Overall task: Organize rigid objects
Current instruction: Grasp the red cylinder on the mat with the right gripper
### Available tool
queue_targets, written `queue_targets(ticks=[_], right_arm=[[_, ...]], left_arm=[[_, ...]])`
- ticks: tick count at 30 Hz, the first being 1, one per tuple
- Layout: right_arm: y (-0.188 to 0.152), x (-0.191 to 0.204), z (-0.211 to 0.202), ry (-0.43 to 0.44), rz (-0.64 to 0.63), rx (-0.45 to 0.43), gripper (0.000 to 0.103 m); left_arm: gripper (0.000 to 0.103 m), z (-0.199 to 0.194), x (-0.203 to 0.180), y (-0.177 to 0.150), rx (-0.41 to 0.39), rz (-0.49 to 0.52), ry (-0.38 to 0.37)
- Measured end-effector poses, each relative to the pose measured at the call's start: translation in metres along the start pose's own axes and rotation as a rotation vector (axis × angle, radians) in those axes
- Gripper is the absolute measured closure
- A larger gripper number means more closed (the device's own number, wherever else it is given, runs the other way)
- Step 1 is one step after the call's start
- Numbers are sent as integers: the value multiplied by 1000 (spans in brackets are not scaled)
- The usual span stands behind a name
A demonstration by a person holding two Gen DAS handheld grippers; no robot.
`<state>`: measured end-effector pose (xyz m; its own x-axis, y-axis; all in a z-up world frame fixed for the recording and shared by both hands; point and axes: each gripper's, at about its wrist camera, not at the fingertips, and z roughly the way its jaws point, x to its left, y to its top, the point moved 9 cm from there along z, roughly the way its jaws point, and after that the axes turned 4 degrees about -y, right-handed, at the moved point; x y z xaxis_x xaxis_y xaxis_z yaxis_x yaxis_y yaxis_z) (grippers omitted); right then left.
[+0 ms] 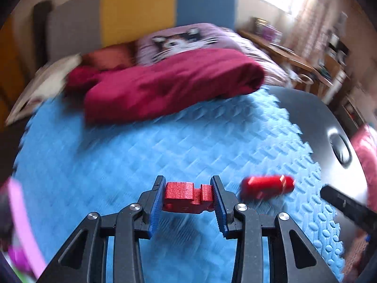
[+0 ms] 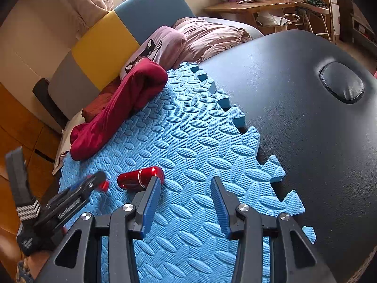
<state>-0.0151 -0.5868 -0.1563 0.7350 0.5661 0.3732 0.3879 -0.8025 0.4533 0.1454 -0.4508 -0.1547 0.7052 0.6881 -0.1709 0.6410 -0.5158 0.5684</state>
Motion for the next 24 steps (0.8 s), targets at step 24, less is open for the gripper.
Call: queue_targets(ticks=[24], right_arm=[[-24,59,19,21,-292,33,27]], left_arm=[[64,-52,-11,-90,-162,61,17]])
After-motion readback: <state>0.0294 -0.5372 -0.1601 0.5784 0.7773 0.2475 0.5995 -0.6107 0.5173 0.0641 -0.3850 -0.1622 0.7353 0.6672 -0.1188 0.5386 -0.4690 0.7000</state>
